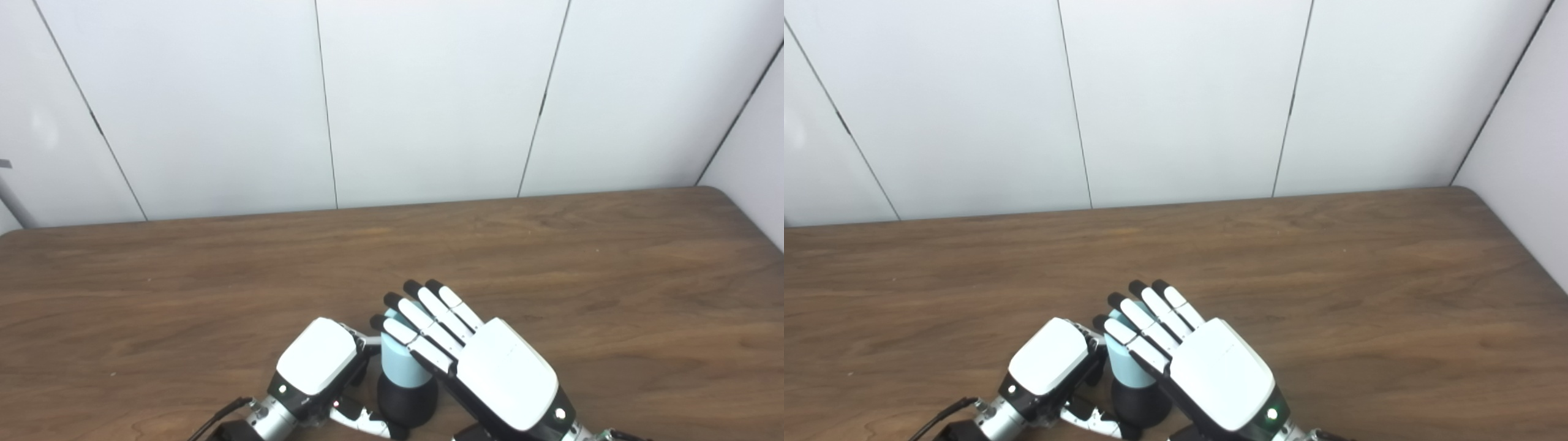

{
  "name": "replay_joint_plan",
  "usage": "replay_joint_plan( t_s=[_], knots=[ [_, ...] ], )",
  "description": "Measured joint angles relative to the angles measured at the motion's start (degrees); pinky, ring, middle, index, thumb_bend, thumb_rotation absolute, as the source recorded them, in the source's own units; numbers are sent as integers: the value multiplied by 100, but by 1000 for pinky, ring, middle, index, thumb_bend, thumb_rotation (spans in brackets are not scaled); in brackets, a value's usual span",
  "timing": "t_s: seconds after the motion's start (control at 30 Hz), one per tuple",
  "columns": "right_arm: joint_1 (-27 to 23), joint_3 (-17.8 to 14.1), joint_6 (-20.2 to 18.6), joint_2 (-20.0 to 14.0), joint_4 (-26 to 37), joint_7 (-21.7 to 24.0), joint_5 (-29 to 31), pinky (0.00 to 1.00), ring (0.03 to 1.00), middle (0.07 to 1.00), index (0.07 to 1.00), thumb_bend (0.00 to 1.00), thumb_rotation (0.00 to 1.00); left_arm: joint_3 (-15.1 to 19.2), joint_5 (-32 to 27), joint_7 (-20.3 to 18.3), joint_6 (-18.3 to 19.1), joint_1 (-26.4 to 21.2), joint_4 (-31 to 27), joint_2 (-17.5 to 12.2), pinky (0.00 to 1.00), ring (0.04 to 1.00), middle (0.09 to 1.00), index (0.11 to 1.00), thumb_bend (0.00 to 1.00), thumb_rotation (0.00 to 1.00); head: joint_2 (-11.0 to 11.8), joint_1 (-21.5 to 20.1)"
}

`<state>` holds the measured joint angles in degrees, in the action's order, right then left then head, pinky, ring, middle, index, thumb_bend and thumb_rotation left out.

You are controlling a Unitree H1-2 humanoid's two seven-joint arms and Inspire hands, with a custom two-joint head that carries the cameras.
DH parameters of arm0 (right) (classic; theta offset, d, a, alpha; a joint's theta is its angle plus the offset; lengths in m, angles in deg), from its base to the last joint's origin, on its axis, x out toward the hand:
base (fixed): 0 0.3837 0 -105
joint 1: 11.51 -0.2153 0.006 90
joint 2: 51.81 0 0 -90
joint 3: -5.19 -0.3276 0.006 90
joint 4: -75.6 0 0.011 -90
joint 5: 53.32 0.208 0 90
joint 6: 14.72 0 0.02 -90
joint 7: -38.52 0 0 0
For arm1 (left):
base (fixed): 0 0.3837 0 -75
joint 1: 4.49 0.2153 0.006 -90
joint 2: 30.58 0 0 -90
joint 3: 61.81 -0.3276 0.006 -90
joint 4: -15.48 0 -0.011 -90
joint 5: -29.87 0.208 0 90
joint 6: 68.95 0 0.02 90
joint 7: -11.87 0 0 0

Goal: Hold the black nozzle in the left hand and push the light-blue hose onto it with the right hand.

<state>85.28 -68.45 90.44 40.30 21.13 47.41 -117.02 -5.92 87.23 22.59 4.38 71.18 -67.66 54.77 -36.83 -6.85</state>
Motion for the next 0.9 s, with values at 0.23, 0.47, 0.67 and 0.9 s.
replay_joint_plan(
  t_s=[0.23,0.47,0.67,0.9],
  knots=[
    [25,-74,172,109,-114,-357,71,811,854,849,804,689,651,-6,0,3,-3,-6,2,0,120,175,254,479,515,38,0,0],
    [143,-332,731,446,-795,-2209,175,615,749,789,747,661,623,-16,-1,-1,0,-16,5,-1,133,192,279,481,515,39,-18,-18],
    [126,-498,776,467,-901,-2625,178,780,845,864,845,656,678,-15,-1,0,-1,-16,6,-1,120,178,261,481,515,38,-9,-9],
    [109,-572,776,463,-1017,-2697,181,905,926,937,931,655,746,-16,-4,-4,1,-16,6,-1,117,176,260,481,515,38,0,-9]
  ],
)
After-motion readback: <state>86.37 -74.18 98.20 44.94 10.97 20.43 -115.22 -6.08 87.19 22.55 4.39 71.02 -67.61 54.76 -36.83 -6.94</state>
